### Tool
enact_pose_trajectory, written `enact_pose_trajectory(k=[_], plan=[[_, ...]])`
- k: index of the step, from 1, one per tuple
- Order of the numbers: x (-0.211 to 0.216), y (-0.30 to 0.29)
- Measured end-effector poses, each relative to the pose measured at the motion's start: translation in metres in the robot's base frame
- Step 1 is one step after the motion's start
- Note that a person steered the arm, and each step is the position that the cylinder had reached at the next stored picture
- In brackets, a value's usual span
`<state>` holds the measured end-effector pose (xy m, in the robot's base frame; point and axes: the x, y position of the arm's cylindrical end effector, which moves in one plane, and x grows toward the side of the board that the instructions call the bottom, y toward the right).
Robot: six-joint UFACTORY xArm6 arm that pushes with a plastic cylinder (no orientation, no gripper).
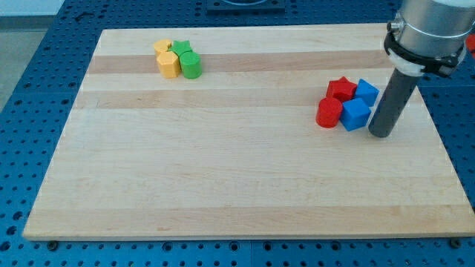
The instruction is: Point at the blue triangle
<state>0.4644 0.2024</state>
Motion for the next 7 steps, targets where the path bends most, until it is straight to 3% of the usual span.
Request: enact_pose_trajectory(k=[3,4,5,7], plan=[[0.0,-0.002],[0.0,0.026],[-0.014,0.081],[-0.066,0.098]])
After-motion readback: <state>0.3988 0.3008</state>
